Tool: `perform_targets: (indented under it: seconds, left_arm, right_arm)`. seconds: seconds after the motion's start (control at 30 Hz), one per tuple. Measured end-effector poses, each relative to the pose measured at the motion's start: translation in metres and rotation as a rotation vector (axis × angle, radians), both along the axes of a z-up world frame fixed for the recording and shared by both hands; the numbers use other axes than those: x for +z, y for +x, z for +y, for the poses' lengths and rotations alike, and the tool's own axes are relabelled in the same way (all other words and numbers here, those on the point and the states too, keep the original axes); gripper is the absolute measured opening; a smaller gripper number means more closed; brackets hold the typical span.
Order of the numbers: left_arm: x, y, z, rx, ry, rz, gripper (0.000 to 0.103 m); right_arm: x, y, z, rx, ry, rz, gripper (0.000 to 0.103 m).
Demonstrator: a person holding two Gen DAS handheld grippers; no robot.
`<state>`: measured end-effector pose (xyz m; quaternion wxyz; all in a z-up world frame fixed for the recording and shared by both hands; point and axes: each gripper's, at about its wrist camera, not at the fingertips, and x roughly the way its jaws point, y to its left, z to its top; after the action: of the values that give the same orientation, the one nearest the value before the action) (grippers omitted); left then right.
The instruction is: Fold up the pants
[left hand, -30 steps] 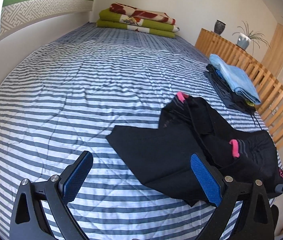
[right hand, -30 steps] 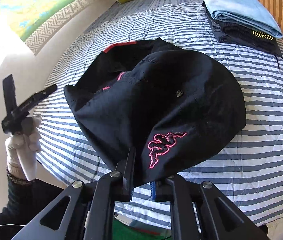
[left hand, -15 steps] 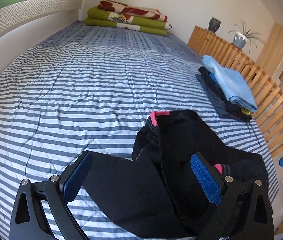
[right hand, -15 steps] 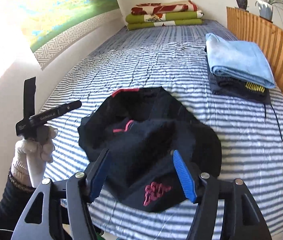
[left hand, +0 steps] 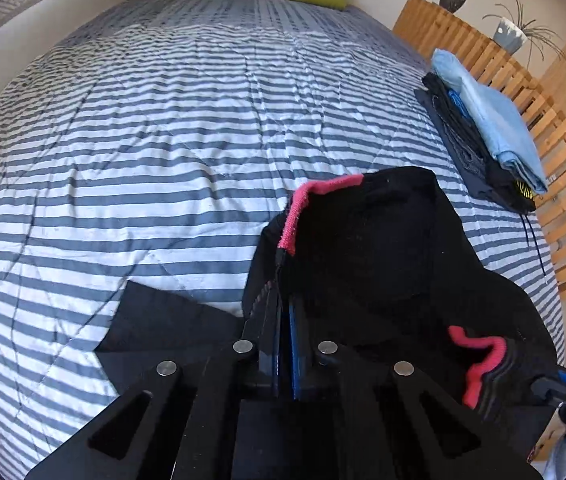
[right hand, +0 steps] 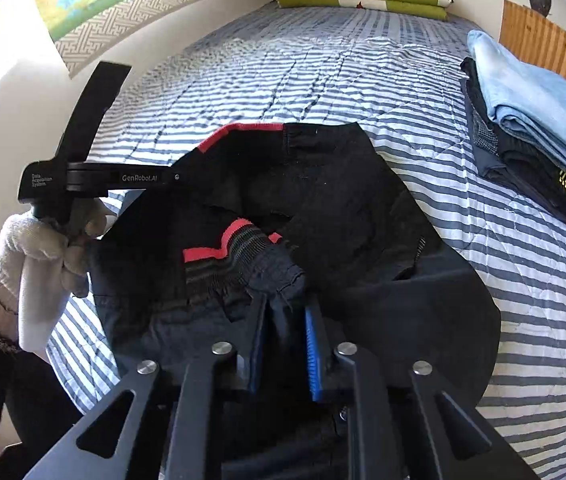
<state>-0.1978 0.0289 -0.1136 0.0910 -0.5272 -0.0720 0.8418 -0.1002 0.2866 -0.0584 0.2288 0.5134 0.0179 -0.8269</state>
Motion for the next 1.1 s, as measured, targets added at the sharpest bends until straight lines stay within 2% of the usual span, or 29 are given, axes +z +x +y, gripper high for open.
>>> perform_targets:
  seconds: [0.1, 0.2, 0.27, 0.37, 0.47, 0.53, 0.63, 0.7, 0.73, 0.8, 0.83, 0.87, 1.0, 1.03, 1.07, 1.1]
  left_arm:
    - [0.032, 0.034, -0.025, 0.015, -0.01, 0.065, 0.002]
    - [0.062, 0.076, -0.053, 0.058, -0.063, 0.133, 0.0]
    - [0.074, 0.105, -0.073, 0.072, -0.042, 0.142, 0.0]
    - [0.075, 0.137, -0.091, 0.062, -0.065, 0.115, 0.0]
    - [0.07, 0.152, -0.097, 0.068, -0.1, 0.101, 0.0]
    - [0.07, 0.153, -0.094, 0.056, -0.06, 0.091, 0.0]
    - [0.068, 0.142, -0.062, 0.02, -0.051, 0.095, 0.002]
    - [0.066, 0.134, -0.032, -0.037, -0.034, 0.092, 0.007]
    - [0.064, 0.131, -0.015, -0.073, -0.025, 0.09, 0.013]
    - [0.058, 0.127, 0.017, -0.138, -0.027, 0.093, 0.029]
    - [0.054, 0.127, 0.03, -0.164, -0.024, 0.095, 0.041]
    - [0.051, 0.128, 0.042, -0.19, -0.016, 0.092, 0.047]
    - [0.041, 0.115, 0.067, -0.22, -0.021, 0.089, 0.048]
    - [0.041, 0.108, 0.065, -0.207, -0.016, 0.088, 0.052]
    - [0.042, 0.098, 0.062, -0.194, -0.008, 0.086, 0.061]
    - [0.043, 0.085, 0.059, -0.183, 0.001, 0.086, 0.065]
  right_arm:
    - [0.023, 0.022, 0.023, -0.056, -0.071, 0.072, 0.006]
    - [0.048, 0.046, 0.051, -0.127, -0.175, 0.152, 0.006]
    - [0.059, 0.064, 0.07, -0.178, -0.238, 0.186, 0.006]
    - [0.062, 0.084, 0.095, -0.232, -0.295, 0.209, 0.005]
    - [0.057, 0.098, 0.114, -0.281, -0.303, 0.208, 0.005]
    - [0.048, 0.108, 0.126, -0.319, -0.309, 0.177, 0.005]
    - [0.035, 0.118, 0.134, -0.382, -0.23, 0.159, 0.005]
    - [0.025, 0.12, 0.143, -0.428, -0.192, 0.142, 0.005]
    - [0.02, 0.121, 0.149, -0.449, -0.188, 0.126, 0.005]
    - [0.015, 0.124, 0.159, -0.47, -0.195, 0.104, 0.005]
    - [0.015, 0.125, 0.161, -0.474, -0.197, 0.103, 0.005]
    - [0.016, 0.125, 0.163, -0.479, -0.199, 0.103, 0.005]
    - [0.024, 0.131, 0.171, -0.483, -0.214, 0.113, 0.005]
    - [0.026, 0.13, 0.174, -0.491, -0.211, 0.122, 0.005]
    - [0.029, 0.131, 0.177, -0.5, -0.205, 0.132, 0.005]
    - [0.031, 0.131, 0.181, -0.511, -0.195, 0.14, 0.005]
